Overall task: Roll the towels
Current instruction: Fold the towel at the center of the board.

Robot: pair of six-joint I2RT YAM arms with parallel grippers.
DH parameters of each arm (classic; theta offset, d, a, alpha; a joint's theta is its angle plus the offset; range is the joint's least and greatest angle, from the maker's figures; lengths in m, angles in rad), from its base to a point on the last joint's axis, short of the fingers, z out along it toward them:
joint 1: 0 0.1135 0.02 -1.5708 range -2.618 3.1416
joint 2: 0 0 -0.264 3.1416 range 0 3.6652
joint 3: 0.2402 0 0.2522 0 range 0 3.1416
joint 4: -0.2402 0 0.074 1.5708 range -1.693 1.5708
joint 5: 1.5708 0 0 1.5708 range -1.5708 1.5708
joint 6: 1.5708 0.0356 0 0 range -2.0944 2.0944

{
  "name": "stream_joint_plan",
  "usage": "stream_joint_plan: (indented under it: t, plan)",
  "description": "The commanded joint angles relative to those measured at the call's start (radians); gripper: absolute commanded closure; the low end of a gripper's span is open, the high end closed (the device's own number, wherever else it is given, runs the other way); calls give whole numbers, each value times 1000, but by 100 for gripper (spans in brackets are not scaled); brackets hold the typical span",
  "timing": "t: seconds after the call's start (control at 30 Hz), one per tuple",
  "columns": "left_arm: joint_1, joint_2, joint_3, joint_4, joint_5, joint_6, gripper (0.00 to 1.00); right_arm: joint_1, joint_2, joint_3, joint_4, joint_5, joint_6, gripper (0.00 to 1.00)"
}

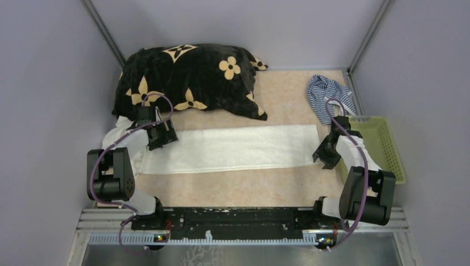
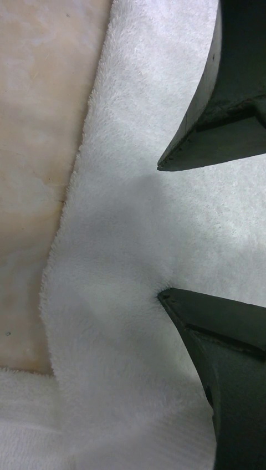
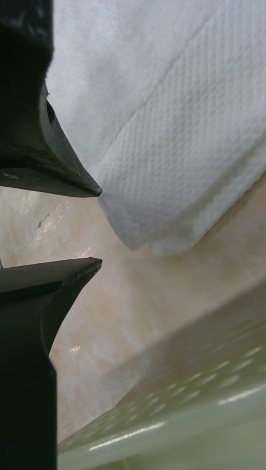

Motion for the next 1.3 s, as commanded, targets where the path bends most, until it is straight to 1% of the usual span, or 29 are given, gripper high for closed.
stream_joint_plan:
  t: [0.0,0.23,0.5,0.77,0.93,1.03,1.17,1.27]
  plan:
    - [8,23,12,3,13,12,16,0,-46,-52,105,49,127,55]
    - [7,20,10,2,20,13,16,-11,-74,-114,228,62,198,58]
    - [7,15,6,1,14,15,16,-20,-139,-117,269,95,209,59]
    - [8,20,9,1,16,15,16,-35,-100,-134,293,75,218,60]
    - [7,22,6,1,15,14,16,-36,-91,-135,245,134,232,59]
    - [8,24,8,1,15,15,16,-36,-86,-145,281,114,232,59]
    - [7,27,8,1,16,13,16,-36,-75,-159,343,88,235,62]
    - [7,24,8,1,15,13,16,-37,-56,-148,344,82,227,67]
